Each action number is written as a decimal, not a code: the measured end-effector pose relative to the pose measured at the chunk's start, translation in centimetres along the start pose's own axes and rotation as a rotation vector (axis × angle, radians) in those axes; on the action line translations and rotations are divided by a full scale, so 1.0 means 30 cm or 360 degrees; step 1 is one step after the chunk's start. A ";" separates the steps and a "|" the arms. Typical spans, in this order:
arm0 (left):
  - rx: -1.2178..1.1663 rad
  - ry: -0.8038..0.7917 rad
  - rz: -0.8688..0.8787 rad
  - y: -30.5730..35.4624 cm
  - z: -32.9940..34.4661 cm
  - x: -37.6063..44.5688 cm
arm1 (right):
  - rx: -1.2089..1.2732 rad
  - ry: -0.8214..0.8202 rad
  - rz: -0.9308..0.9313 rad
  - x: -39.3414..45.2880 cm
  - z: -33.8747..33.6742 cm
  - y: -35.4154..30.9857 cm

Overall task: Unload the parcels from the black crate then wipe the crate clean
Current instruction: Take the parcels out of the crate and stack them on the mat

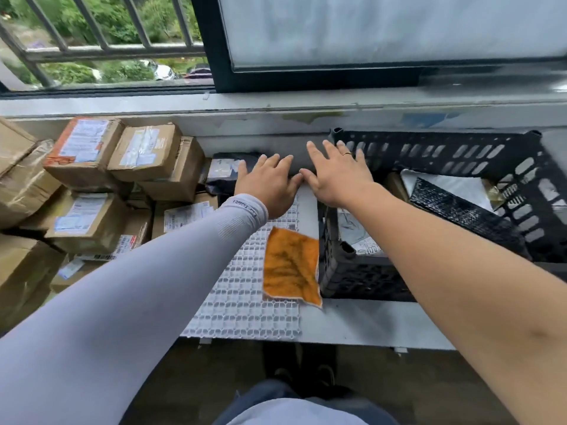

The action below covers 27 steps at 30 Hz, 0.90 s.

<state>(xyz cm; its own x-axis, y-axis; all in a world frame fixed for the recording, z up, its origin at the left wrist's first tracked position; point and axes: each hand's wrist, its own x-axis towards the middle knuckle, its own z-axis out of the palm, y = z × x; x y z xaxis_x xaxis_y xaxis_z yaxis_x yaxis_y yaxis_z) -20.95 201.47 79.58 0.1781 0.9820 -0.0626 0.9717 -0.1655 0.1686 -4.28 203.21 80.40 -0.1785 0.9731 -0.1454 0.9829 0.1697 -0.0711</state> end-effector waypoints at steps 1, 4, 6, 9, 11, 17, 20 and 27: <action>-0.0022 0.0014 0.0035 0.020 -0.002 0.015 | -0.0009 0.0012 0.0032 -0.004 -0.003 0.018; -0.0095 0.0023 0.0141 0.075 0.002 0.049 | -0.0026 0.0002 0.0127 -0.022 -0.005 0.066; -0.0118 0.0023 0.0211 0.107 0.019 0.061 | -0.0042 -0.0030 0.0181 -0.033 0.005 0.099; -0.0140 -0.0001 0.0281 0.155 0.050 0.078 | -0.0043 -0.0064 0.0258 -0.054 0.029 0.159; -0.0153 -0.0021 0.0306 0.192 0.063 0.084 | -0.0035 -0.0085 0.0307 -0.076 0.039 0.200; 0.0006 0.0004 0.0389 0.303 0.066 0.105 | 0.0005 -0.0109 0.0382 -0.118 0.061 0.332; 0.0051 -0.0010 0.0403 0.379 0.077 0.126 | 0.0031 -0.0112 0.0395 -0.133 0.068 0.422; 0.0151 -0.0163 0.0443 0.644 0.164 0.164 | 0.0059 -0.0219 0.0340 -0.167 0.083 0.705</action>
<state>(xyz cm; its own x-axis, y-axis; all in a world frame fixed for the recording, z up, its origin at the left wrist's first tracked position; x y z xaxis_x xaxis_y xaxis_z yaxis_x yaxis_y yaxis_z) -0.52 202.65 77.70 0.4496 0.8843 -0.1264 0.8926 -0.4394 0.1011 17.30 201.55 77.18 0.0264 0.9556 -0.2936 0.9971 -0.0460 -0.0600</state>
